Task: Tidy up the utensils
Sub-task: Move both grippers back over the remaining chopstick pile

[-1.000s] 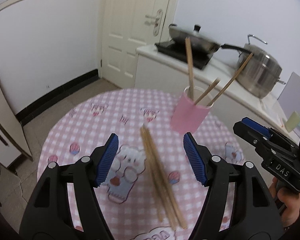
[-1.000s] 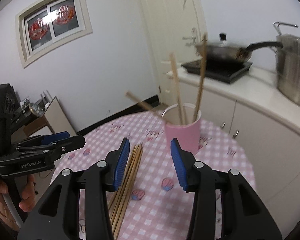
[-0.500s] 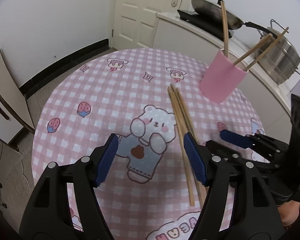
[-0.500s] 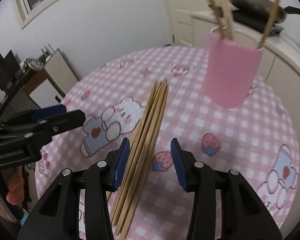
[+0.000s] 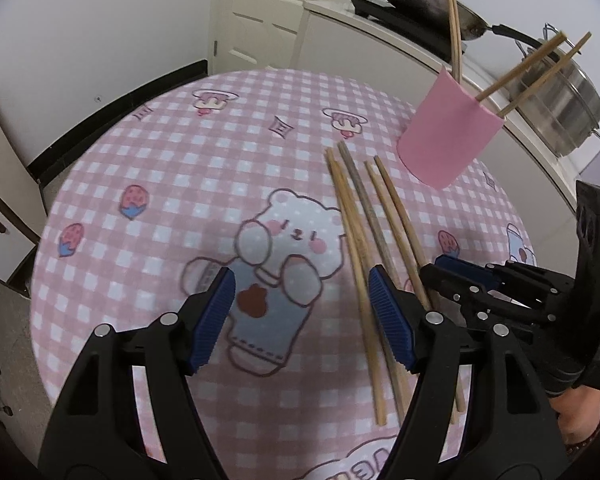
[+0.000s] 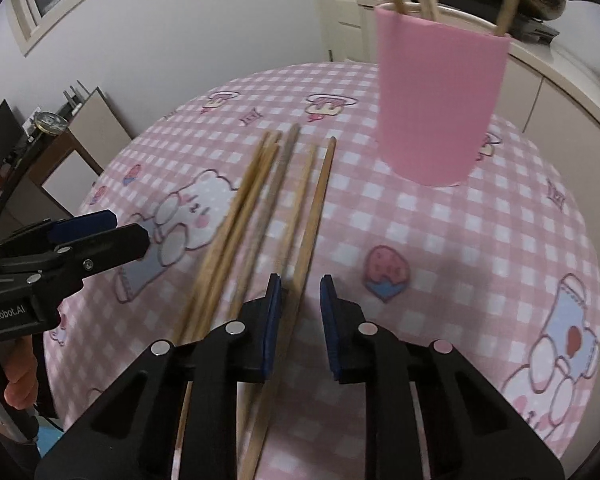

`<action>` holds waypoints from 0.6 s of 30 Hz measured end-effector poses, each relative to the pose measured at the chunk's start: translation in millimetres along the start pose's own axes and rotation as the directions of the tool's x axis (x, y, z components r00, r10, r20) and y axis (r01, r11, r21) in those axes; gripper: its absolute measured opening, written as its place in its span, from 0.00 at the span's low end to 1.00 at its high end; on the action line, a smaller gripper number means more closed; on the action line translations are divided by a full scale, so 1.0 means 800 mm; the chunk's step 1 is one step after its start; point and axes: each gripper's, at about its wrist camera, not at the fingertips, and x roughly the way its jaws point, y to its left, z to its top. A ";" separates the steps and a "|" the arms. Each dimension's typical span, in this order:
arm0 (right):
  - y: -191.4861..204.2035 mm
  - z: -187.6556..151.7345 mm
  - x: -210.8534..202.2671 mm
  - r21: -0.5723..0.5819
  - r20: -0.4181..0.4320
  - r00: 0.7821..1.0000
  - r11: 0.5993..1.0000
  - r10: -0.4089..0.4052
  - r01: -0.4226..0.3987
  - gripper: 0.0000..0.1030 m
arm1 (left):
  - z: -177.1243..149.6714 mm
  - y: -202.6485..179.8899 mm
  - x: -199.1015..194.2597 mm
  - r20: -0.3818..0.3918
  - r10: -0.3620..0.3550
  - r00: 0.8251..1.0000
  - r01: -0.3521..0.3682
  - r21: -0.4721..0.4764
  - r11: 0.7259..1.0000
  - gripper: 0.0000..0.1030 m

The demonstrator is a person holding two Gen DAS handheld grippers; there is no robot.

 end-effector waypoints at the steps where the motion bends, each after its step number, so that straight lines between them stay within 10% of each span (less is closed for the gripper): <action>1: -0.002 -0.001 0.000 0.002 -0.004 1.000 1.000 0.001 -0.001 0.18 | 0.001 -0.003 0.003 -0.003 -0.003 1.000 0.003 0.004 1.000 0.67; 18: -0.019 0.005 0.003 0.004 -0.015 0.999 0.999 0.043 -0.043 0.15 | 0.039 -0.014 0.057 -0.063 -0.015 0.998 0.011 -0.049 0.999 0.67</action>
